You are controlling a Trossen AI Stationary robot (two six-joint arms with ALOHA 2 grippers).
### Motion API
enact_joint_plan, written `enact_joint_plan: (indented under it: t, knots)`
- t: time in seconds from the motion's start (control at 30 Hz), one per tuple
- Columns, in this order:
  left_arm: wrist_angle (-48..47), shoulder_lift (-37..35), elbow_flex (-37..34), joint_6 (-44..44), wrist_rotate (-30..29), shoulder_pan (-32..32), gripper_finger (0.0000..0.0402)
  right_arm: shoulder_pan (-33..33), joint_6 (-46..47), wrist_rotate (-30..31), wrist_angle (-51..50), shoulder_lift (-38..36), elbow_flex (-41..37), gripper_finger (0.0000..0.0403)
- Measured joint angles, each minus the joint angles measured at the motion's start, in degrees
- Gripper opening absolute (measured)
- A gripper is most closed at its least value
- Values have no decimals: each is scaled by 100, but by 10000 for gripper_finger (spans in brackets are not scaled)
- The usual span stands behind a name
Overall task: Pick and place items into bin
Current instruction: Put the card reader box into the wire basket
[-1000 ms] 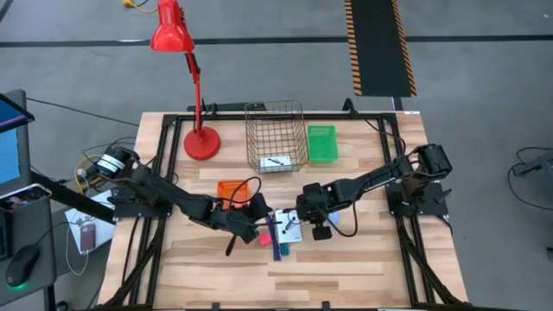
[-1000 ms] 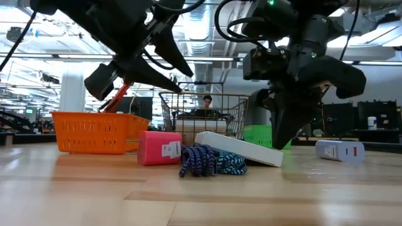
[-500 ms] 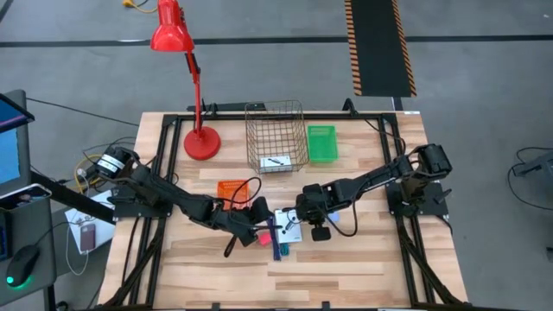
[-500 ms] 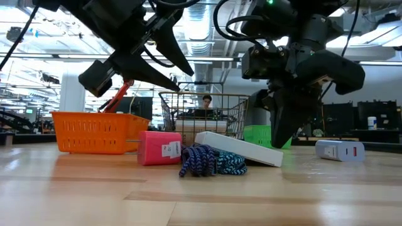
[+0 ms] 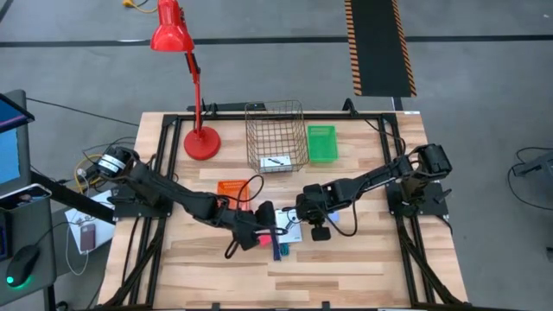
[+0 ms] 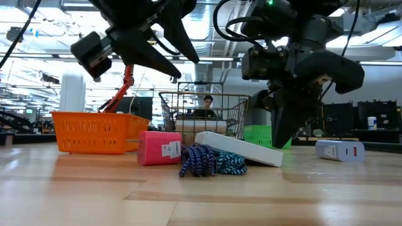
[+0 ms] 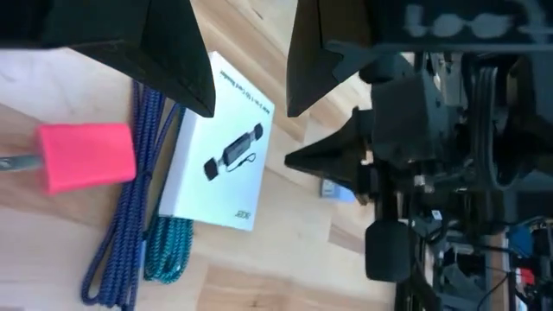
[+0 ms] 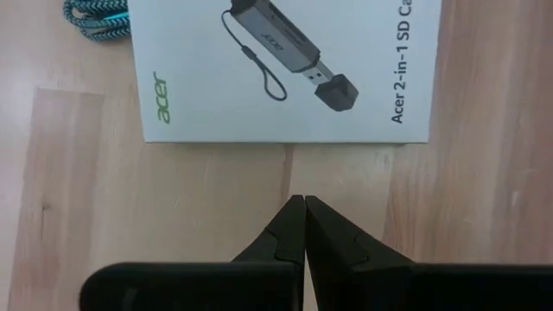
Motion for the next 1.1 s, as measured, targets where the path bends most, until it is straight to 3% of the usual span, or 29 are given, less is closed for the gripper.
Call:
enact_joint_plan:
  t: [0.3,0.8,1.1]
  knots:
    - [233,271,-3,101,449,288,137,0,0,-32,37,2,-2,0]
    - [680,680,42,495,564,356,137,-2,448,-55,1293,-24,-833,0]
    - [655,680,42,557,499,354,137,-2,427,-54,1585,5,-859,0]
